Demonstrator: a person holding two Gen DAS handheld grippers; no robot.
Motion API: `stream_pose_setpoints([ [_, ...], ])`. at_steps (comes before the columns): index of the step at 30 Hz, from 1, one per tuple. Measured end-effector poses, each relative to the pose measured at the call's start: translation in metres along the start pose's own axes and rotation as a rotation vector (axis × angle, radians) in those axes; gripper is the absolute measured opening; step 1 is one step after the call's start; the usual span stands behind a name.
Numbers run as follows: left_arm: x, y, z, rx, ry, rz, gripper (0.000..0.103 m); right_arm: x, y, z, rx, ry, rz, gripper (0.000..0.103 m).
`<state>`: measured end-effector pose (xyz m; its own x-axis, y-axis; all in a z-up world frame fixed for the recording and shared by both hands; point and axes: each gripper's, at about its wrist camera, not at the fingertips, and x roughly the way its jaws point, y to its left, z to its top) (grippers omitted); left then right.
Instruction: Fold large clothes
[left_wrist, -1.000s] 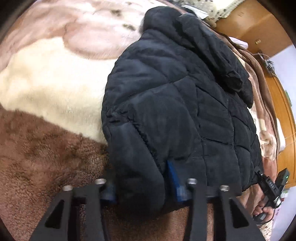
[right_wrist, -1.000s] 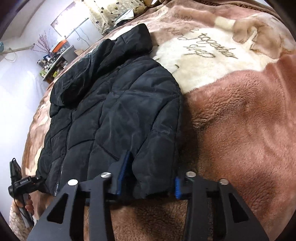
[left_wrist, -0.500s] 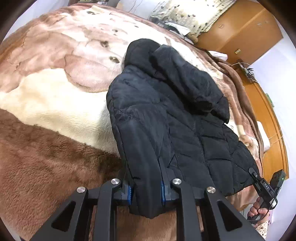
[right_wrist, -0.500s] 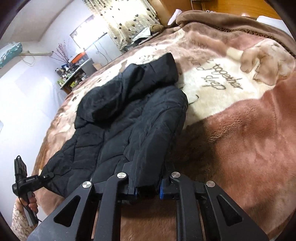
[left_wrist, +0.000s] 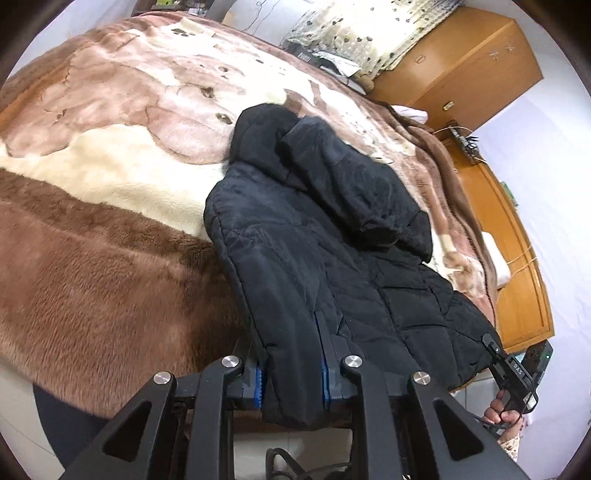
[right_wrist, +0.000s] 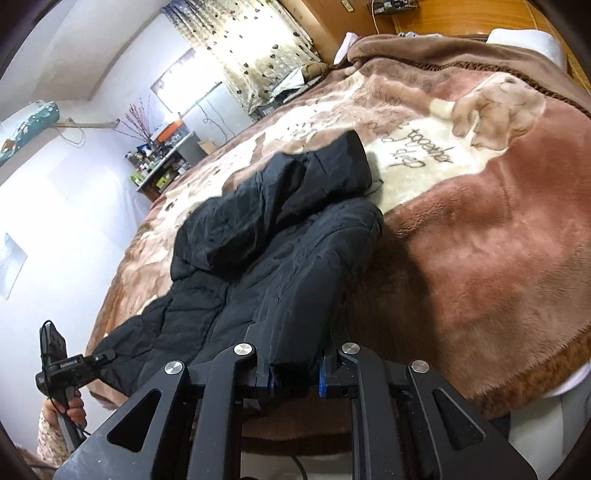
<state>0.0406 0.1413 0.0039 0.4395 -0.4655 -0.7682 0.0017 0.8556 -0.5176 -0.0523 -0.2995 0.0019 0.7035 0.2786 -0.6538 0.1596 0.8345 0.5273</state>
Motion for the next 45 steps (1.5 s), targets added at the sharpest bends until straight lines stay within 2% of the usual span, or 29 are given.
stream_pose_setpoints([
  [5,-0.017,-0.009,-0.008,-0.008,-0.018,-0.031,0.021,-0.018,0.005,0.004,-0.011,-0.029,0.011,0.015],
  [8,-0.019,-0.011,0.003,-0.026,-0.018,-0.059,0.021,-0.016,0.005,0.012,-0.006,-0.034,0.021,0.015],
  [11,-0.019,-0.016,0.019,-0.033,-0.032,-0.069,0.021,-0.012,0.009,0.027,-0.005,-0.044,0.029,0.015],
  [15,-0.017,-0.033,0.053,0.015,-0.050,-0.061,0.021,-0.007,0.019,0.047,-0.039,-0.055,0.028,0.015],
  [23,-0.003,-0.050,0.126,0.024,-0.092,-0.046,0.021,0.020,0.034,0.108,-0.067,-0.059,0.007,0.015],
  [30,0.023,-0.047,0.183,-0.015,-0.105,-0.014,0.022,0.061,0.040,0.160,-0.040,-0.037,-0.008,0.015],
  [33,0.038,-0.046,0.203,-0.022,-0.101,0.023,0.022,0.078,0.040,0.177,-0.033,-0.028,-0.016,0.015],
  [41,0.100,-0.028,0.257,-0.082,-0.027,0.078,0.022,0.142,0.039,0.218,-0.005,0.036,-0.078,0.015],
  [45,0.131,-0.016,0.277,-0.128,0.002,0.091,0.023,0.180,0.029,0.235,0.026,0.100,-0.117,0.016],
])
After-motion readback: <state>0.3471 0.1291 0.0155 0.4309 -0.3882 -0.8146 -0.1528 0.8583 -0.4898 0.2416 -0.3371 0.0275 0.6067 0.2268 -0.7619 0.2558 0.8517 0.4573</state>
